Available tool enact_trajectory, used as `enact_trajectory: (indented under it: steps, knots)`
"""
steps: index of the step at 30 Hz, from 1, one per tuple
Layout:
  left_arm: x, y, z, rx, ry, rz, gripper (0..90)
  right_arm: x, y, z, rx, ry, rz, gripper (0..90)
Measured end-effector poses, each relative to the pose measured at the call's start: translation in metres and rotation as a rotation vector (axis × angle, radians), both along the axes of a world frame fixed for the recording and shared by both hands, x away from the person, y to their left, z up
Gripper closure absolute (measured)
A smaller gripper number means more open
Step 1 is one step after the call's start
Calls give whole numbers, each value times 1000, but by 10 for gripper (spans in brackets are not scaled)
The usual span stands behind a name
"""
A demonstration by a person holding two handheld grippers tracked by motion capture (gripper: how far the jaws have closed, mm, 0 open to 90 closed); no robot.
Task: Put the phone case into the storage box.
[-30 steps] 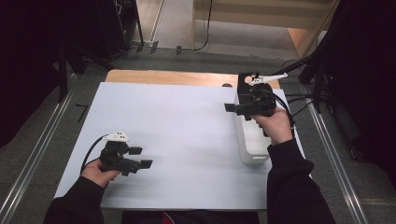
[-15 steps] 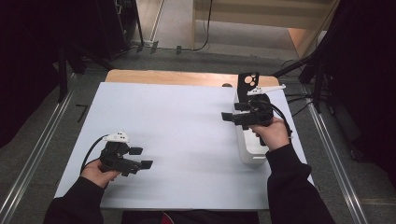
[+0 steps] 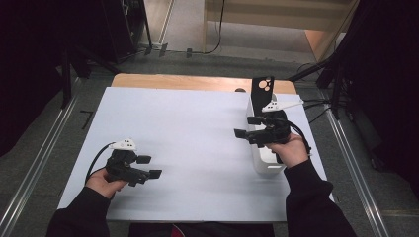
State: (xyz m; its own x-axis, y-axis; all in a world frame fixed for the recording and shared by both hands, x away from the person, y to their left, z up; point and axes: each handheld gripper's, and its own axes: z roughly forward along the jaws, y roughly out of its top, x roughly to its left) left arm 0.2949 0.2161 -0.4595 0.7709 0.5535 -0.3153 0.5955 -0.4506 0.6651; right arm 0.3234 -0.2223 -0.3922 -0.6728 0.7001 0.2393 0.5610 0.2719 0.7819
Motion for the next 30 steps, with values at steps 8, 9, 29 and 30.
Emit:
enact_trajectory:
  steps: [8,9,29,30]
  knots:
    - [0,1,1,0,-1,-2,223,-10,7,-12,-3,18,24,205]
    - [0,1,1,-1,-2,-1,224,-12,8,-15,-1,24,22,205]
    - [-1,0,1,-3,-6,-1,224,-38,19,-41,-41,4,61,204]
    - [-1,0,1,-3,-7,-3,224,-39,20,-42,-41,6,57,205]
